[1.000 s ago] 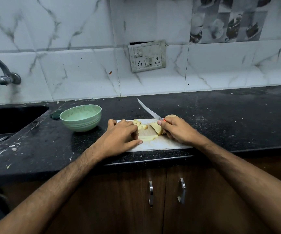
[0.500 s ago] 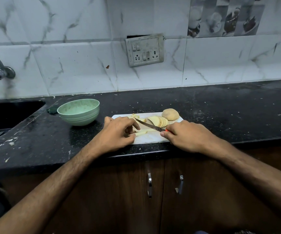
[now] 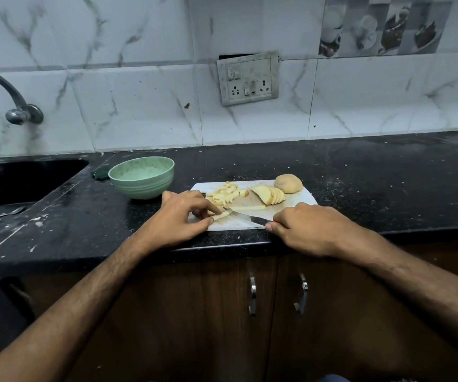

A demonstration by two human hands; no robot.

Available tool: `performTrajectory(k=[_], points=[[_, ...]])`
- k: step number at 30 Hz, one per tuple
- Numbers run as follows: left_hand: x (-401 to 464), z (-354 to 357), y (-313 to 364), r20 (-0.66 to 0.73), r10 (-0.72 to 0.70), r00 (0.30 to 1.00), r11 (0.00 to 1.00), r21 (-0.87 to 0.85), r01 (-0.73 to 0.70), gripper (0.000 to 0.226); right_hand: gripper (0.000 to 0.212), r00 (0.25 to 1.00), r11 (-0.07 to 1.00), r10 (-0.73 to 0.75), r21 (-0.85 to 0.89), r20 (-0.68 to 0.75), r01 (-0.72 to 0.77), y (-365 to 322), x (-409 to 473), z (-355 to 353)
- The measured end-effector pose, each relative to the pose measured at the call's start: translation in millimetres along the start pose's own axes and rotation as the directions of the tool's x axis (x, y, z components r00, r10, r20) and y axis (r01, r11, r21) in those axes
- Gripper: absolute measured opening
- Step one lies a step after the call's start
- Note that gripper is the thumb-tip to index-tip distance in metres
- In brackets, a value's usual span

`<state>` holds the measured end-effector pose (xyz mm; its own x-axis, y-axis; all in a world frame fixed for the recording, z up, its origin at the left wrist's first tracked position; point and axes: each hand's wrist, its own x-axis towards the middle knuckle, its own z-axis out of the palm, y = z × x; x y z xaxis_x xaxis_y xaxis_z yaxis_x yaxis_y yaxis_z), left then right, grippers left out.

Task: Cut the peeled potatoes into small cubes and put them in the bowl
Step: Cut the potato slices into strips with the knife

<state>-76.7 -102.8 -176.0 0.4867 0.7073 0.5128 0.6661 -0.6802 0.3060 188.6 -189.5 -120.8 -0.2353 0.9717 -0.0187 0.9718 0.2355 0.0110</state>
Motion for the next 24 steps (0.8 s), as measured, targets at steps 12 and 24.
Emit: performTrajectory(k=[12,24], points=[[-2.4,-4.7,-6.1,0.084,0.037,0.996,0.999,0.031,-0.039,0.029,0.023,0.999,0.994,-0.017,-0.111,0.038,0.021,-31.8,-2.9,-9.9],[-5.8,-4.2,-4.3,0.047,0.013,0.999,1.000,-0.018,-0.012,0.026,0.042,0.999,0.998,0.038,0.044,-0.011,-0.038,-25.1,17.4,2.2]])
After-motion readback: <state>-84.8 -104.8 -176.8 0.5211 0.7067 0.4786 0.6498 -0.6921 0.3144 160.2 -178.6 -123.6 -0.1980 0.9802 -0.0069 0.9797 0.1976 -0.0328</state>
